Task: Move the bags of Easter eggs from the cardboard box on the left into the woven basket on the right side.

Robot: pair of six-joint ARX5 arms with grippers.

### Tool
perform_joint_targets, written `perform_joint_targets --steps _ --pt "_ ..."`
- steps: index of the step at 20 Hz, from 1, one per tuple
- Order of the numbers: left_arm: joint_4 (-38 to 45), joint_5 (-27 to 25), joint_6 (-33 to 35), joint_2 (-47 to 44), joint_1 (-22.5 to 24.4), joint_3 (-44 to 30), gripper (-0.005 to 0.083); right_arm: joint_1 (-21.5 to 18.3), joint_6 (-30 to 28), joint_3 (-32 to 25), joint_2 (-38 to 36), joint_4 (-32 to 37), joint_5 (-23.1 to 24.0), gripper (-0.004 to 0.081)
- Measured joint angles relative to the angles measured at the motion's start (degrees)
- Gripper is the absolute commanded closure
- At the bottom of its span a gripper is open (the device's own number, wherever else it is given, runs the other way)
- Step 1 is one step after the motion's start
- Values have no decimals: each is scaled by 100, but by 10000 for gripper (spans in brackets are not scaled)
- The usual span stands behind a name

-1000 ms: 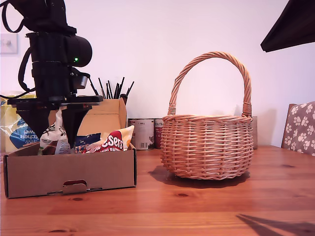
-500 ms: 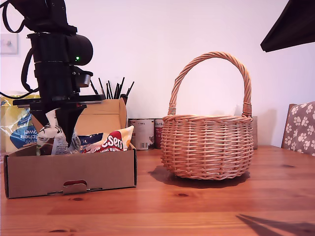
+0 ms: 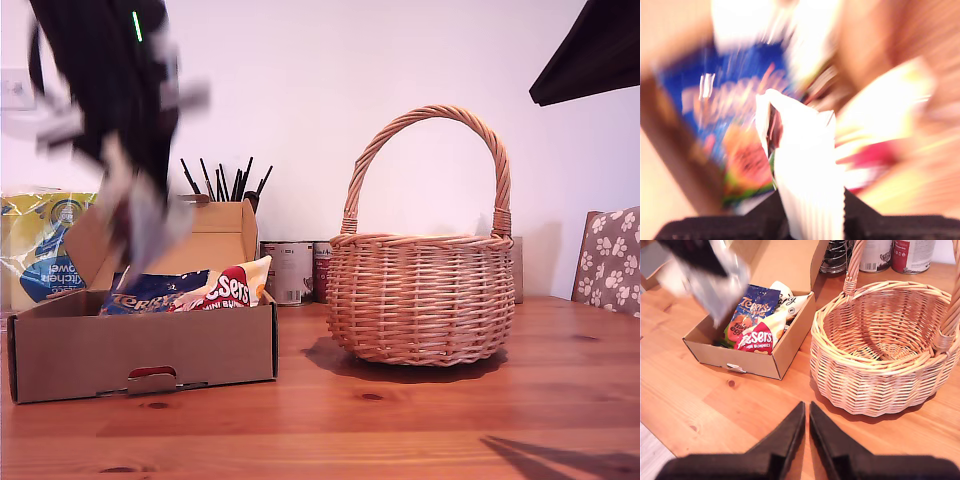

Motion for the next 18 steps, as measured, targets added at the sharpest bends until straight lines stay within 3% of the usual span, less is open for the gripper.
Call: perform_joint_targets --steps 4,6,8,13,18 --pt "868 1097 4 -66 -164 4 792 0 0 0 0 -2 0 775" --pt "1311 1307 4 103 -457 0 792 0 13 0 0 -4 2 780" --pt "1880 1327 7 221 -817 -4 792 -35 111 0 0 -9 79 780" --pt "3300 1309 83 409 -1445 -4 792 -323 321 0 -240 -317 859 780" --pt "4275 1261 140 1119 -1657 -4 789 -481 323 0 -833 -398 933 780"
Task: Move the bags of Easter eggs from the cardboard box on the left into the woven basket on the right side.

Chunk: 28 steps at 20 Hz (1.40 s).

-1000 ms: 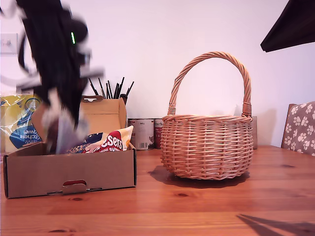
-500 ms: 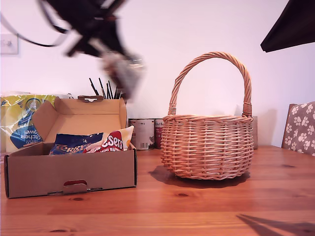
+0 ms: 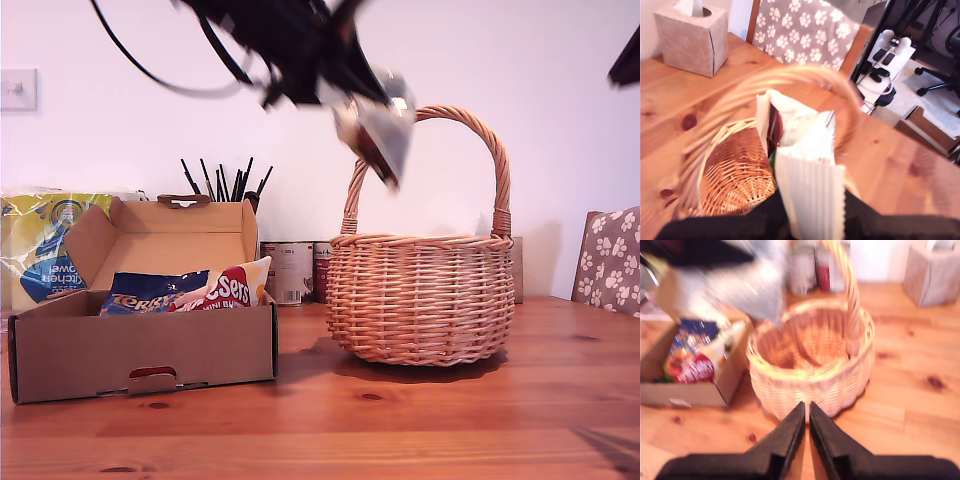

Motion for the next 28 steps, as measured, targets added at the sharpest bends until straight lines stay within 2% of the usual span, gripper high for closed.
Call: perform_joint_targets --steps 3,5,6,8,9,10,11,13,15,16,20,23,28 --pt "415 -22 4 509 -114 0 775 0 0 0 -72 -63 0 780" --pt "557 -114 87 654 -214 -7 671 0 0 0 -61 -127 -22 780" --pt "590 -138 221 656 -249 -7 579 0 2 0 -63 -162 -26 780" --pt "748 -146 442 632 -295 -7 250 0 2 -2 -63 -175 -28 780" --pt "787 -146 507 629 -295 -7 181 0 2 -2 -63 -173 -28 780" --pt "791 -146 525 627 -297 -7 207 0 2 -2 -63 -175 -33 780" --pt "789 -149 529 627 -326 -7 271 0 2 0 -63 -190 -35 780" --pt "758 -144 546 623 -334 -7 483 0 0 0 -61 -269 -28 780" --pt "503 -116 601 570 -334 -7 743 0 0 -2 -57 -341 -28 780" --pt "310 -105 688 507 -334 -7 795 0 2 0 -50 -369 -28 780" --pt "-748 -258 1012 -63 -308 -7 794 0 0 -2 -28 -385 -28 780" --pt "-1193 -498 1121 -509 -258 -7 794 0 0 0 -28 -326 -31 780" --pt "-1659 -590 1202 -796 -17 -57 794 0 0 0 -28 -98 -501 780"
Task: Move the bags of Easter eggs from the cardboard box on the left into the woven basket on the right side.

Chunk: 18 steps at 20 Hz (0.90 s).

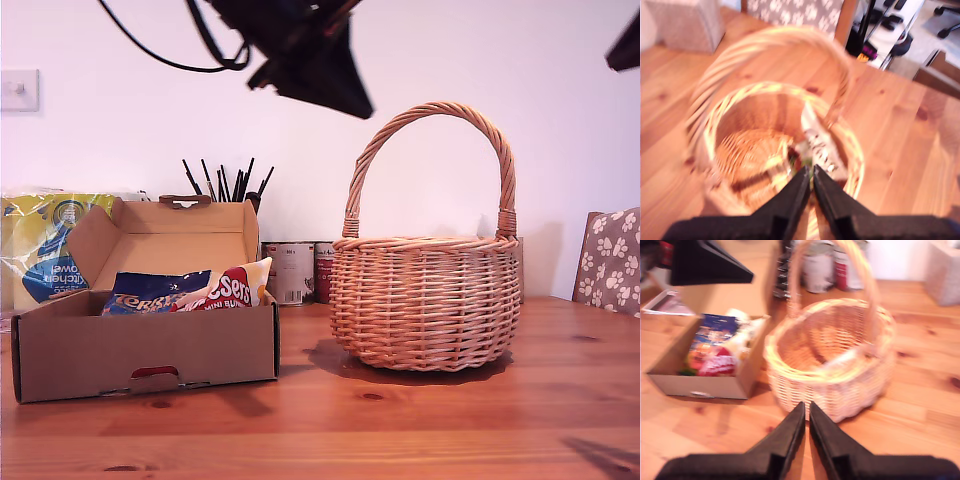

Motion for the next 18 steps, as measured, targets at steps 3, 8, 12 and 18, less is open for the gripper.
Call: perform_joint_targets --steps 3,8,12,18 --pt "-4 -120 9 -483 313 -614 794 0 0 0 0 -59 -68 780" --pt "-26 -365 11 -1283 903 -1502 794 0 0 0 0 -236 -85 780" --pt "216 -446 28 -1320 1351 -2249 794 0 0 0 0 -249 -85 780" --pt "431 -459 66 -1211 1602 -2448 793 0 0 0 2 -249 -85 780"
